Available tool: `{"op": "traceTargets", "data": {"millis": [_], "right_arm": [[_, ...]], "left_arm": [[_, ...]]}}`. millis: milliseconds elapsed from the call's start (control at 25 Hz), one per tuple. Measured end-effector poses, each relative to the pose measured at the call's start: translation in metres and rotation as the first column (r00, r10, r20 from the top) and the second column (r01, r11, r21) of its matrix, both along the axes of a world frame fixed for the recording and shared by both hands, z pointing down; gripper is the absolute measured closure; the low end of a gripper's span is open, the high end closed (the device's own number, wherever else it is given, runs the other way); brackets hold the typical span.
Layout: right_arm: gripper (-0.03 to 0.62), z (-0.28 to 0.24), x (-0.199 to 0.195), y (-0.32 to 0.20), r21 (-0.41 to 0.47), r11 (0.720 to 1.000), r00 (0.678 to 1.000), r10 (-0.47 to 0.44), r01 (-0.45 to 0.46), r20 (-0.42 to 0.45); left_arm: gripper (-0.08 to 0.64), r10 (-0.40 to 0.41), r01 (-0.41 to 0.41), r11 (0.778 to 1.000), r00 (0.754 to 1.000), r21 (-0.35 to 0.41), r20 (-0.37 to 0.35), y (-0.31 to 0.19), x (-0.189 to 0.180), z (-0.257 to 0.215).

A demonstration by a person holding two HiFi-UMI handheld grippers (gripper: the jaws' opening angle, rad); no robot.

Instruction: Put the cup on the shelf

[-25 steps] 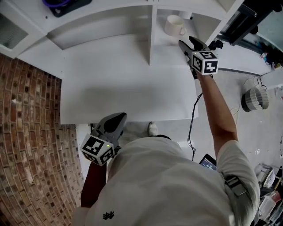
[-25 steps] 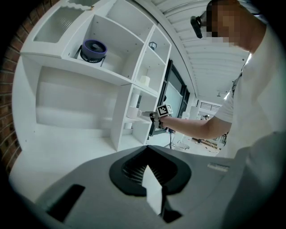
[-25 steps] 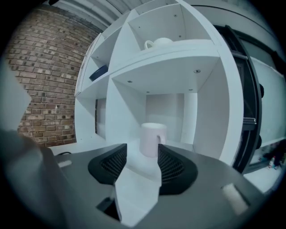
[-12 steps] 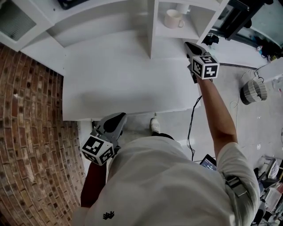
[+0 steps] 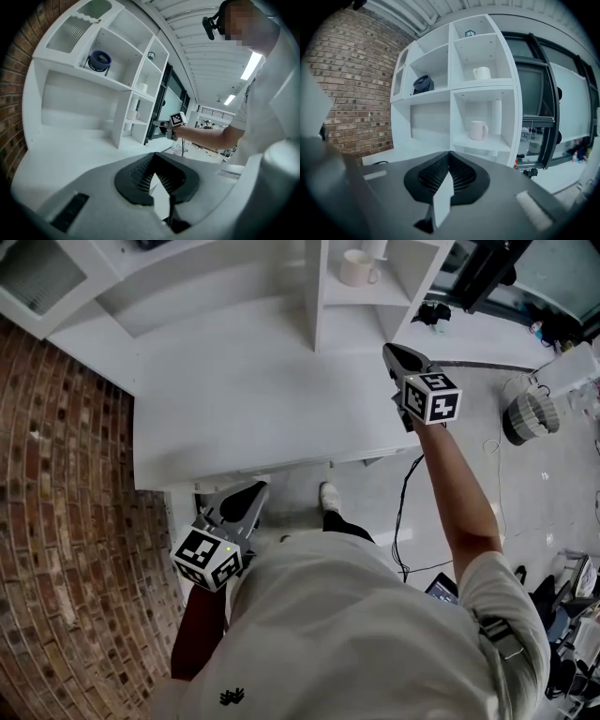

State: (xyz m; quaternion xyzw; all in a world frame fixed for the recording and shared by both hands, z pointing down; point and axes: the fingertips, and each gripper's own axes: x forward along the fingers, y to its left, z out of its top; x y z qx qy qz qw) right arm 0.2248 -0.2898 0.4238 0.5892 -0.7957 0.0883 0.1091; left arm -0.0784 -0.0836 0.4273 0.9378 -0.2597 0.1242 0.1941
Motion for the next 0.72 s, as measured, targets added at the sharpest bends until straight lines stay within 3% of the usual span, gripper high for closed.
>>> {"op": "traceTargets", "data": {"millis": [720], "right_arm": [[0.58,0.043,-0.099,0.155,-0.097,0.99,0.991,-0.098,0.107,0.09]], "left_arm": [[0.554,0.042,-0.042,0.999,0.999,0.014,-0.018,0.033,-0.033,0.005]]}}
